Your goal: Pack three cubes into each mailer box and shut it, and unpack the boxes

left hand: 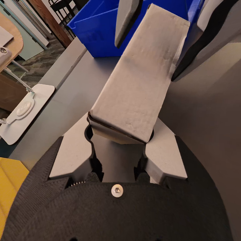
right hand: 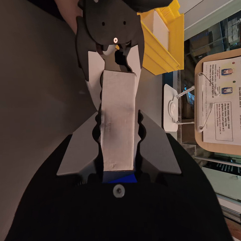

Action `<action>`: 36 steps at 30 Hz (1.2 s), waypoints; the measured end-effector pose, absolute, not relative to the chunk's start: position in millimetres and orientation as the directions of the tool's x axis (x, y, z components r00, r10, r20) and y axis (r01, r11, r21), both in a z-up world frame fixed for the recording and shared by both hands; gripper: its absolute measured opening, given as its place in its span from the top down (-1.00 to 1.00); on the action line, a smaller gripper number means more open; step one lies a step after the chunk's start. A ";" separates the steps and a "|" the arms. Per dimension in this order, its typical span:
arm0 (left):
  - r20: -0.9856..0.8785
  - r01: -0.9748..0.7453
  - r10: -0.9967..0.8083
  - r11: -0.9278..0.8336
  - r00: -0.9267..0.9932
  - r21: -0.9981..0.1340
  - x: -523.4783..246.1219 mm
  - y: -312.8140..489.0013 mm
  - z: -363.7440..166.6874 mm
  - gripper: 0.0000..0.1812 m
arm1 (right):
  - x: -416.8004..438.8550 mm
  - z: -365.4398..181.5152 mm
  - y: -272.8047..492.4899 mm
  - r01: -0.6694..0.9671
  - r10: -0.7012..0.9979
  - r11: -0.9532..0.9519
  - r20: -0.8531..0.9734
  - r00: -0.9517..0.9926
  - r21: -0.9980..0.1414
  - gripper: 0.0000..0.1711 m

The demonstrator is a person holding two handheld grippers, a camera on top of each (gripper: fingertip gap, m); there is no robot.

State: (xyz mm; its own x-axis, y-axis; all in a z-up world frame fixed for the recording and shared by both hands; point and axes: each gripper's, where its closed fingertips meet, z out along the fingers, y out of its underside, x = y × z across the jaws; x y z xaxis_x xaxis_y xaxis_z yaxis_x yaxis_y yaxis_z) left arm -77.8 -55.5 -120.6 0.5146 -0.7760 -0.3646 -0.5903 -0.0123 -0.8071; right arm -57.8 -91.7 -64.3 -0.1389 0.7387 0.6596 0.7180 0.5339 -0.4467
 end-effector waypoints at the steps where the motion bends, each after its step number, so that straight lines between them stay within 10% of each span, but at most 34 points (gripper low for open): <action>1: -0.358 -0.588 -0.777 -0.019 0.518 -0.808 -78.0 -55.0 -120.4 0.08 | -57.9 -63.7 -91.0 0.714 0.743 0.531 0.655 -0.134 -0.456 0.34; 36: -0.301 -0.585 -0.772 -0.111 0.560 -0.803 -81.9 -50.0 -125.1 0.19 | -78.4 -48.0 -101.7 0.549 0.448 0.761 0.892 -0.056 -0.347 0.72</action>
State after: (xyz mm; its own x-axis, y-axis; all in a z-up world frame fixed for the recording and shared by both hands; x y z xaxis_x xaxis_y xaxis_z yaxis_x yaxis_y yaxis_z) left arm -81.9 -50.0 -125.1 0.5603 -0.7715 -0.3013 -0.5853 -0.1114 -0.8031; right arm -78.4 -101.7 -48.0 -0.0564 0.4477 0.8924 0.5485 0.7607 -0.3470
